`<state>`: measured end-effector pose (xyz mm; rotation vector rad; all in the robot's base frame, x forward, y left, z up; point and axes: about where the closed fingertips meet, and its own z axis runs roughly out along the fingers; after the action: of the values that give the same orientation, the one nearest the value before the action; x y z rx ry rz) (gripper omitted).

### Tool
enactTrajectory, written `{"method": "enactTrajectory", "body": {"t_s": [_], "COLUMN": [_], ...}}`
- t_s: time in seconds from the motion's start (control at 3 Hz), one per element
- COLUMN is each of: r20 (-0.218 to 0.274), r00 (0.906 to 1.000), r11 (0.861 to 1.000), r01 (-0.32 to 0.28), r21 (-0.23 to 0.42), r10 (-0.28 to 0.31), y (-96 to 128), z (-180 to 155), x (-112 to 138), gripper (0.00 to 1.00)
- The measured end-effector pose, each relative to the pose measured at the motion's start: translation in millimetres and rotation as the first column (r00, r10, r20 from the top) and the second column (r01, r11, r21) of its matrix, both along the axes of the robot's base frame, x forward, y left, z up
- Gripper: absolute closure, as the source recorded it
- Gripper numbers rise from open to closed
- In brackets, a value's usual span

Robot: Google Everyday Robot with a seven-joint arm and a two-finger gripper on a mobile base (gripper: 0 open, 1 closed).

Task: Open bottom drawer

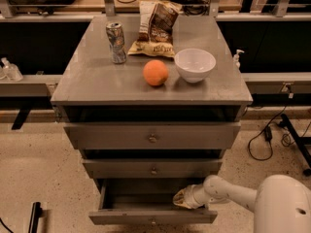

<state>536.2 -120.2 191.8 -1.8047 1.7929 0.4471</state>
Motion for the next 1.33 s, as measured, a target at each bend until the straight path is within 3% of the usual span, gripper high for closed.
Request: {"method": "enactTrajectory", "body": {"t_s": [0.67,1.33], "r20": [0.006,-0.061], "r00": [0.999,0.9937], "r11": [0.999,0.995], "r01": [-0.045,-0.096], "r21": [-0.007,-0.029], "r10": [0.045,0.094], "y": [3,6], "z": [-25,-49], "x": [13,5], "gripper": [1.0,1.0]}}
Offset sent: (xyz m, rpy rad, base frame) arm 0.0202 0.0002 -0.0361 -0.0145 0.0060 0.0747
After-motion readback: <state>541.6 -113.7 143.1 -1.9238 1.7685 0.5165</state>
